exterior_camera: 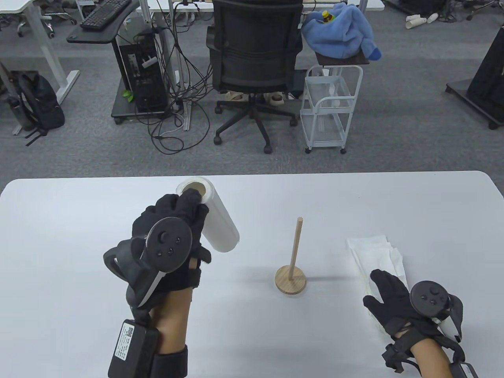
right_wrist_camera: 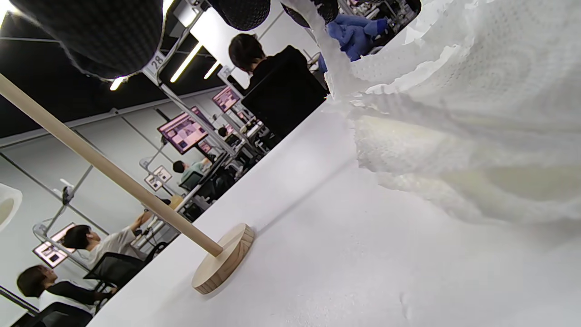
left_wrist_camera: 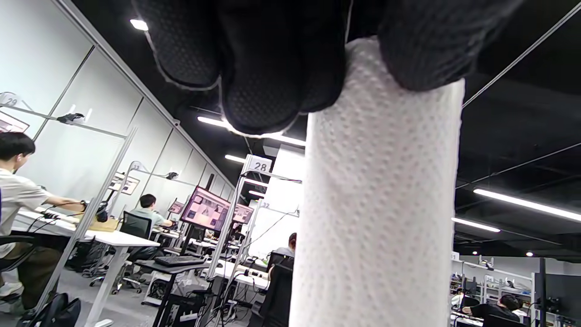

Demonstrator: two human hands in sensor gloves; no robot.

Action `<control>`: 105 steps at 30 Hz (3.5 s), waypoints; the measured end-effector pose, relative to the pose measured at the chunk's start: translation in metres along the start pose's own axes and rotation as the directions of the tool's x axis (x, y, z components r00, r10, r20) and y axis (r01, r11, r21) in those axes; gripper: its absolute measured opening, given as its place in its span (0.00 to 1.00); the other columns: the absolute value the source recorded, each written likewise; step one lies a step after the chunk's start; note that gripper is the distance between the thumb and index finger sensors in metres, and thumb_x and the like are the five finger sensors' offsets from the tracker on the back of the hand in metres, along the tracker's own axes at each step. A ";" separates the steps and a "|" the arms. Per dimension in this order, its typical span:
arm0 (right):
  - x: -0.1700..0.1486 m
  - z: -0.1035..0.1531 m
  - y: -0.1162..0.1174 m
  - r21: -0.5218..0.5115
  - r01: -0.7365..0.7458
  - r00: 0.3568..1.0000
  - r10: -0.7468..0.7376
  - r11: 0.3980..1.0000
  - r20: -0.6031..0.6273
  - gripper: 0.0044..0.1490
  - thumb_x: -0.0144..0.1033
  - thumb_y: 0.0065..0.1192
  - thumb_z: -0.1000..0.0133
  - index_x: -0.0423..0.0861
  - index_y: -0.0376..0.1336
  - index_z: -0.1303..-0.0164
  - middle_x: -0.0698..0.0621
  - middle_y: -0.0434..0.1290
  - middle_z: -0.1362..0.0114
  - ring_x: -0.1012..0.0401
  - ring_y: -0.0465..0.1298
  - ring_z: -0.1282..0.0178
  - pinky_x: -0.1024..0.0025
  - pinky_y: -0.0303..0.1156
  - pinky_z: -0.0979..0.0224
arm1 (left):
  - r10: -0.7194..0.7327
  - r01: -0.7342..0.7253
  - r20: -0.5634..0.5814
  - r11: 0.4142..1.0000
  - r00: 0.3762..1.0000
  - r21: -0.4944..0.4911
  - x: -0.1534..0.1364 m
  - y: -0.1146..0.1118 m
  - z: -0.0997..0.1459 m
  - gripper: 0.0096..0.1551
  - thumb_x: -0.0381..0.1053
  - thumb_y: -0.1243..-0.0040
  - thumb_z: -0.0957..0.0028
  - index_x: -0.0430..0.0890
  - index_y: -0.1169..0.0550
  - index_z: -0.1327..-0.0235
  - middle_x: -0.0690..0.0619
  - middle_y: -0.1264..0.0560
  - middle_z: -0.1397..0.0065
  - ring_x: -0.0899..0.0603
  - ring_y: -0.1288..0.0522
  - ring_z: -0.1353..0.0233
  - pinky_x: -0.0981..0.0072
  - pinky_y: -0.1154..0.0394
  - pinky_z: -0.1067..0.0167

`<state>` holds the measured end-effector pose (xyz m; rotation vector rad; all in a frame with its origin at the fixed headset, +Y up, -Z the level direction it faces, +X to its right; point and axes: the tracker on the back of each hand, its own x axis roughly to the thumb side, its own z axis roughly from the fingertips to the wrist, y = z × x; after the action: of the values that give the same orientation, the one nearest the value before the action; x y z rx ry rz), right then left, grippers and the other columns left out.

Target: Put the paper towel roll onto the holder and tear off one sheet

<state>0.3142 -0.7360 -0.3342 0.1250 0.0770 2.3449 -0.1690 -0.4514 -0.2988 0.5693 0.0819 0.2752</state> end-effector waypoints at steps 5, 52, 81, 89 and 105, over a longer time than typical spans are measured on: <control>0.000 0.001 0.000 0.001 0.009 1.000 -0.009 1.000 0.004 0.49 0.58 0.60 0.47 0.53 0.44 0.21 0.39 0.44 0.16 0.39 0.43 0.16 0.37 0.44 0.21 | 0.029 -0.030 0.029 0.999 0.999 0.028 0.024 0.022 -0.006 0.22 0.61 0.38 0.51 0.63 0.20 0.43 0.53 0.23 0.39 0.43 0.17 0.44 0.47 0.26 0.35; 0.003 0.003 -0.004 0.011 0.071 0.997 -0.071 0.997 0.023 0.49 0.58 0.60 0.47 0.52 0.44 0.21 0.39 0.45 0.16 0.38 0.43 0.16 0.37 0.44 0.21 | 0.119 -0.106 0.119 0.988 0.986 -0.110 0.105 -0.038 -0.013 0.22 0.61 0.39 0.51 0.65 0.21 0.43 0.54 0.23 0.37 0.44 0.17 0.43 0.48 0.25 0.34; 0.003 0.004 -0.006 0.016 0.077 0.997 -0.077 0.997 0.018 0.49 0.58 0.60 0.47 0.52 0.45 0.21 0.39 0.45 0.16 0.38 0.43 0.16 0.37 0.44 0.21 | 0.139 -0.121 0.078 0.972 0.987 -0.201 0.095 -0.101 0.002 0.22 0.61 0.39 0.51 0.66 0.22 0.42 0.56 0.23 0.36 0.44 0.17 0.42 0.48 0.25 0.34; 0.003 0.004 -0.006 0.018 0.080 0.997 -0.080 0.997 0.016 0.49 0.58 0.60 0.47 0.52 0.45 0.21 0.39 0.45 0.16 0.38 0.43 0.16 0.37 0.44 0.21 | 0.142 -0.121 0.081 0.967 0.987 -0.225 0.096 -0.115 0.005 0.22 0.61 0.39 0.51 0.66 0.22 0.42 0.56 0.24 0.36 0.44 0.17 0.42 0.48 0.25 0.34; 0.004 0.004 -0.006 0.032 0.084 0.996 -0.085 0.996 0.020 0.50 0.59 0.60 0.48 0.52 0.45 0.21 0.39 0.45 0.16 0.38 0.43 0.16 0.36 0.44 0.21 | 0.111 -0.078 0.101 0.954 0.989 -0.291 0.100 -0.146 0.016 0.22 0.61 0.39 0.51 0.66 0.22 0.42 0.56 0.24 0.35 0.44 0.17 0.42 0.48 0.25 0.34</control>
<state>0.3159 -0.7290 -0.3306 0.1599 0.1065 2.2581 -0.0367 -0.5499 -0.3642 0.3001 -0.0984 0.3399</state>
